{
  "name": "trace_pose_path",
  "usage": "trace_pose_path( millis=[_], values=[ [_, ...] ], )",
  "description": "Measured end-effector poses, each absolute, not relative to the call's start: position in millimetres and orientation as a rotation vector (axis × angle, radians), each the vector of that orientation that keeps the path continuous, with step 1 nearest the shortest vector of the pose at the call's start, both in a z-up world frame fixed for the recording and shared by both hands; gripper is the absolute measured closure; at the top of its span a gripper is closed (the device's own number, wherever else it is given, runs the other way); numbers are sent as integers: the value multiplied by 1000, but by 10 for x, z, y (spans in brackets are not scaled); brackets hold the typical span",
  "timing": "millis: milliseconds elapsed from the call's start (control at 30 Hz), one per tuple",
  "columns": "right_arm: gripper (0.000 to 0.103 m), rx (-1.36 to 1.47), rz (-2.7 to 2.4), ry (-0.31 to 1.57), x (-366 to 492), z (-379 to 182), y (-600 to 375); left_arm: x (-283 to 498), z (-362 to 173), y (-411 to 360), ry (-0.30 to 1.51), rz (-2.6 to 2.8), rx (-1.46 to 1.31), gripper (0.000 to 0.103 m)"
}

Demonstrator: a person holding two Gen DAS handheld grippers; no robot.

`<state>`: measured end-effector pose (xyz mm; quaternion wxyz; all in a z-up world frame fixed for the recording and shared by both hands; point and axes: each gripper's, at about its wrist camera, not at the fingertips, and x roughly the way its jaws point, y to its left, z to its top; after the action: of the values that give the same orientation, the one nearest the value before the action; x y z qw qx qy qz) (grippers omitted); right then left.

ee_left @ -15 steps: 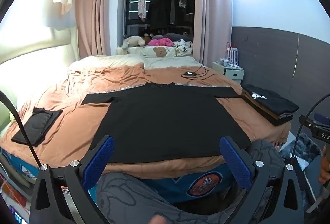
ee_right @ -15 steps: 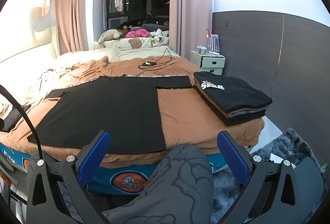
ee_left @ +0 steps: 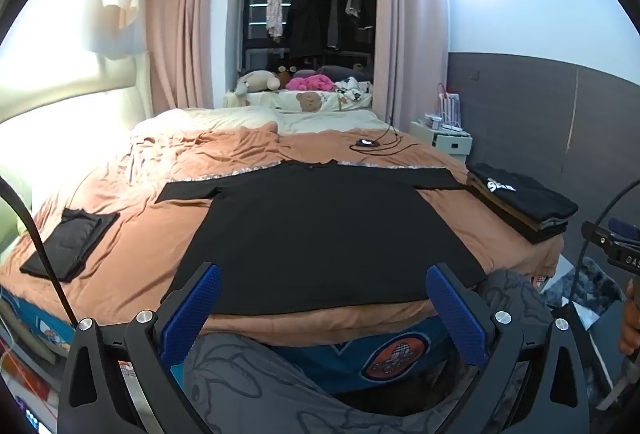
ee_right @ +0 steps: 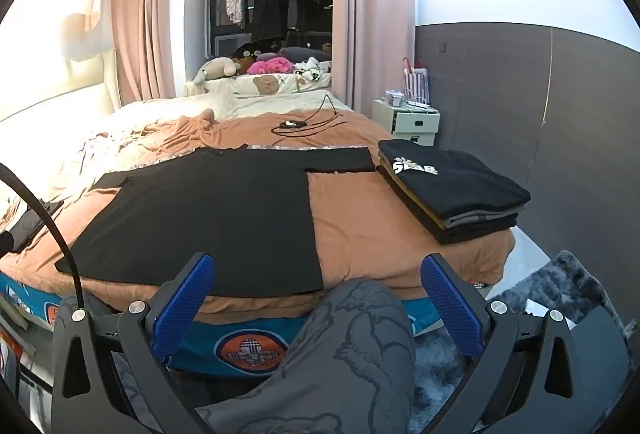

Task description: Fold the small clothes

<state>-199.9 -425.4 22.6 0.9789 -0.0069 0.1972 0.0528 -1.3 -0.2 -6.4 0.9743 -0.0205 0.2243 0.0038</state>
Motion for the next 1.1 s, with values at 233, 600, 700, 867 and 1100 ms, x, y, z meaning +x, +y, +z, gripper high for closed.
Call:
trace_pose_path(
  millis=[233,600,700,867,1100],
  values=[
    [0,-1,102,411,-1967,195,-4268,-29,-77,15,449,27,-29,0],
    [0,-4,119,422,-1959,211,-4234,-46,-84,48,447,29,-37,0],
    [0,-3,124,427,-1952,201,-4244,-54,-90,43,449,32,-36,0],
    [0,-7,127,427,-1955,189,-4255,-55,-107,65,450,36,-44,0],
    [0,-11,139,422,-1965,187,-4254,-58,-108,78,448,38,-48,0]
  ],
)
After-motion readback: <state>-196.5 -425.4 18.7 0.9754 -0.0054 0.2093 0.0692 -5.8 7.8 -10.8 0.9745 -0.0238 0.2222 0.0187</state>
